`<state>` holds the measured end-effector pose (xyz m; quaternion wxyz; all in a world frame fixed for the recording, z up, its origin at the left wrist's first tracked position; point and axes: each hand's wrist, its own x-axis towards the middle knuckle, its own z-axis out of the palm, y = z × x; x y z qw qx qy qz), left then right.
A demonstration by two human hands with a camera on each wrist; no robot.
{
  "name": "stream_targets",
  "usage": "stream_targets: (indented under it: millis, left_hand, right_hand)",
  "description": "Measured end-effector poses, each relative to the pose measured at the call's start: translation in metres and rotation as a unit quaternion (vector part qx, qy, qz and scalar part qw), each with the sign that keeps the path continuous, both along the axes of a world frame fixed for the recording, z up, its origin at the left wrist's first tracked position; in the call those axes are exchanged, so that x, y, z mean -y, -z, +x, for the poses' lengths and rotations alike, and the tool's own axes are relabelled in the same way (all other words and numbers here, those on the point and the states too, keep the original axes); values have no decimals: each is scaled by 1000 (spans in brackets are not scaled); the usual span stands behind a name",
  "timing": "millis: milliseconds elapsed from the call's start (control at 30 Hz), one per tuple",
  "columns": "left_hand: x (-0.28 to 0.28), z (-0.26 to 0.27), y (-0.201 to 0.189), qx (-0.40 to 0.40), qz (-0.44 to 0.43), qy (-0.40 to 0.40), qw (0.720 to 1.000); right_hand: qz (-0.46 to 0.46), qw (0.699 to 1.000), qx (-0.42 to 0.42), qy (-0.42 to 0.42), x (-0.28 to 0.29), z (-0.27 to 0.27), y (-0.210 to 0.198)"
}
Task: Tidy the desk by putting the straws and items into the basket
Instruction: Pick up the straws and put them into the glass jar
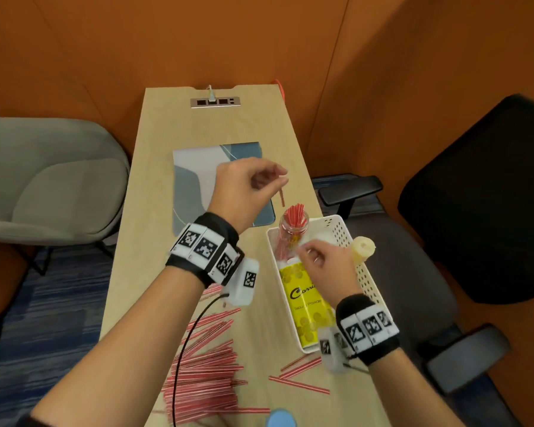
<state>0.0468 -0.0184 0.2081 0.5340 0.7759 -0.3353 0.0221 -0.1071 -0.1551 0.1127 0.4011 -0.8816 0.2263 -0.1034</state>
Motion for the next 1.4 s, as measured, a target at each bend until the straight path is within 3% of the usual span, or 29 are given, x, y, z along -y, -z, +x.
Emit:
stream_targets:
  millis: [167,333,500,700,867,967,1133,1400]
  left_hand:
    - [42,6,10,-9,69,62,996]
    - [42,1,54,11,228,69,971]
    - [0,-12,79,-18,183,36,982]
    - [-95,-28,127,-93,189,-61,976]
    - [-174,-65,186,-210,313,-95,921]
    - [-201,-88,211,-257,340,-118,897]
    - [-220,-108,236,-273,352,-111,889]
    - [-225,-112,243,-238,303,-207,899]
  right_hand:
    - [68,974,-135,-168,-47,-50,57]
    - [78,939,-203,-267,-90,-76,86]
    - [39,921,-229,-313,-121,-76,110]
    - [-61,917,-247,-308,-149,-72,130]
    - [-94,920,-242,-294,-160,-75,133]
    - [-95,926,-235,-280,-160,-76,133]
    - [-94,933,-239,-254,-153,-78,128]
    - [20,972,-197,-129,-120,-79,105]
